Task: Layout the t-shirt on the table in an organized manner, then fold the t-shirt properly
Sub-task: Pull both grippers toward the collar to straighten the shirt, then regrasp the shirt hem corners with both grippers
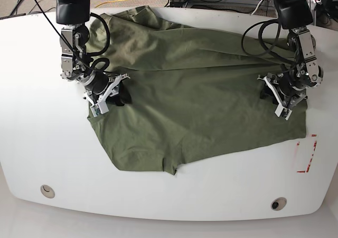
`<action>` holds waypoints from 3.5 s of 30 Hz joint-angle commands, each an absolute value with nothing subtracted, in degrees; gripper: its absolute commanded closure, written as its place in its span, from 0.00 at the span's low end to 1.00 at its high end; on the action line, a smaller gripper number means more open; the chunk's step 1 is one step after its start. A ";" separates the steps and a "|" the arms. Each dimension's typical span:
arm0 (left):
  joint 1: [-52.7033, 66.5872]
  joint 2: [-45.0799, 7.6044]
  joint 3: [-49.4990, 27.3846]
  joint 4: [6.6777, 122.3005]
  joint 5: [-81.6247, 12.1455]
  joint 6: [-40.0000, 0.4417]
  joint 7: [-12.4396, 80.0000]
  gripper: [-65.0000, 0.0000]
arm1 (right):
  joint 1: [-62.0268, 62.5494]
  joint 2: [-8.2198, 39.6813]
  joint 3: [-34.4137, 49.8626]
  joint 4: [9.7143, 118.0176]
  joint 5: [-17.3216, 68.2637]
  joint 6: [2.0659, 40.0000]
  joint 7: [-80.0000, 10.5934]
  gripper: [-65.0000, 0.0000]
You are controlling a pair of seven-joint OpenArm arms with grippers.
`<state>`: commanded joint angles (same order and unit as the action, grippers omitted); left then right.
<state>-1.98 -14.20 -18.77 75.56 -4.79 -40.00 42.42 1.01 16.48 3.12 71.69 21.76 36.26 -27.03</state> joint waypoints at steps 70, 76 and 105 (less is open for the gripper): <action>0.31 -14.20 -19.12 99.21 -4.88 -40.00 51.12 0.61 | 24.40 16.13 6.11 45.93 21.49 40.00 -26.24 0.06; 0.04 -14.20 -19.65 99.03 -4.88 -40.00 51.12 0.61 | 24.66 15.52 6.02 45.93 21.32 40.00 -26.24 0.16; -28.26 -25.36 -37.14 44.97 -4.88 -37.49 41.63 0.29 | 25.45 15.52 5.85 45.93 21.32 40.00 -26.15 0.85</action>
